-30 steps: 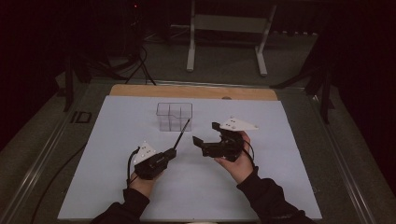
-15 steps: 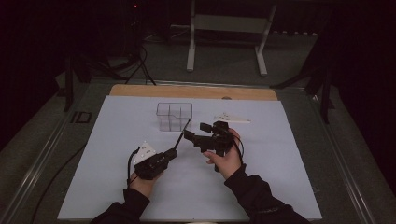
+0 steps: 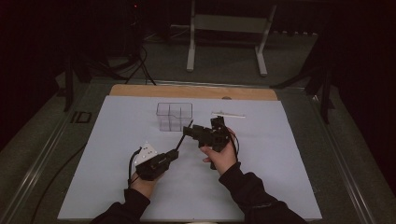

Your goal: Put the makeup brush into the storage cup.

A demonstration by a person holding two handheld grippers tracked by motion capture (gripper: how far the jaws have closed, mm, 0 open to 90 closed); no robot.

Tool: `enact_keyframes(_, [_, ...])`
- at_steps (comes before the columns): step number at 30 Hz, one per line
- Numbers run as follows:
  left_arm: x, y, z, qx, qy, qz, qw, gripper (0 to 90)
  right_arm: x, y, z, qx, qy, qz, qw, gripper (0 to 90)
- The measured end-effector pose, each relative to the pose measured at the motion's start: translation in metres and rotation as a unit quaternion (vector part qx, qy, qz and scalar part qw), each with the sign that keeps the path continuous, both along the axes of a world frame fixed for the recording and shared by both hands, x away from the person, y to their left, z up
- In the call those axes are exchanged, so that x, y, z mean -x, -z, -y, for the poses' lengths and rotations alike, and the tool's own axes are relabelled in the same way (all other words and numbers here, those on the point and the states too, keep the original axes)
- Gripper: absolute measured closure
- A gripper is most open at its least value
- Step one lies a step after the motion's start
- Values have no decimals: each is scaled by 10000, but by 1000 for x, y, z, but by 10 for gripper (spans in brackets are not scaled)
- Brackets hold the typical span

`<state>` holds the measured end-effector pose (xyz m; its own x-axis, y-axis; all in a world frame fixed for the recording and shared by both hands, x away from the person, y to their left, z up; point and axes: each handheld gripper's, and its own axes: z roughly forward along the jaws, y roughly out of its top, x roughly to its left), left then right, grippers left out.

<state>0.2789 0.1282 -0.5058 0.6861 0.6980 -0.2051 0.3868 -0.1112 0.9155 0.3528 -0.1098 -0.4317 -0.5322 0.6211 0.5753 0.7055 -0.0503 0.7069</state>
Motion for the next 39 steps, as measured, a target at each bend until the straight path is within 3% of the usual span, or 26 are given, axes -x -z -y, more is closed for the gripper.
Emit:
enact_keyframes(1, [0,0,0,-14,14,-6,10000,851,-1,0,0,-56,3,-66,10000,595])
enact_keyframes(4, [0,0,1,-45,25,5,10000,852,-3,2,1,-213,-25,-244,9995,695])
enact_keyframes(10, [1,0,3,-50,107,33,9999,851,-6,7,2,-407,-52,-557,9976,813])
enact_keyframes(17, [2,0,5,-74,126,-41,9999,843,-6,7,4,-589,-163,-728,9955,841])
enact_keyframes(19, [2,-2,5,-40,117,-61,9999,774,-5,6,4,-606,-194,-700,9955,842])
enact_keyframes(20, [2,-3,7,-83,33,-175,9998,774,-5,5,4,-590,-221,-638,9960,841])
enact_keyframes(21, [1,-3,7,-81,42,-198,9998,690,-2,1,2,-489,-335,-410,9974,842])
enact_keyframes(23, [1,-2,8,-139,8,-274,9995,610,-2,-1,0,-337,-511,-139,9980,842])
enact_keyframes(26, [2,-3,10,-177,-13,-304,9994,544,0,-4,-2,-138,-715,244,9970,842])
enact_keyframes(32, [5,-8,12,-350,-415,-177,9984,371,0,-7,-4,145,-912,517,9944,842])
enact_keyframes(39, [2,-7,10,-391,-480,-262,9977,334,1,-14,-2,406,-1032,771,9908,842])
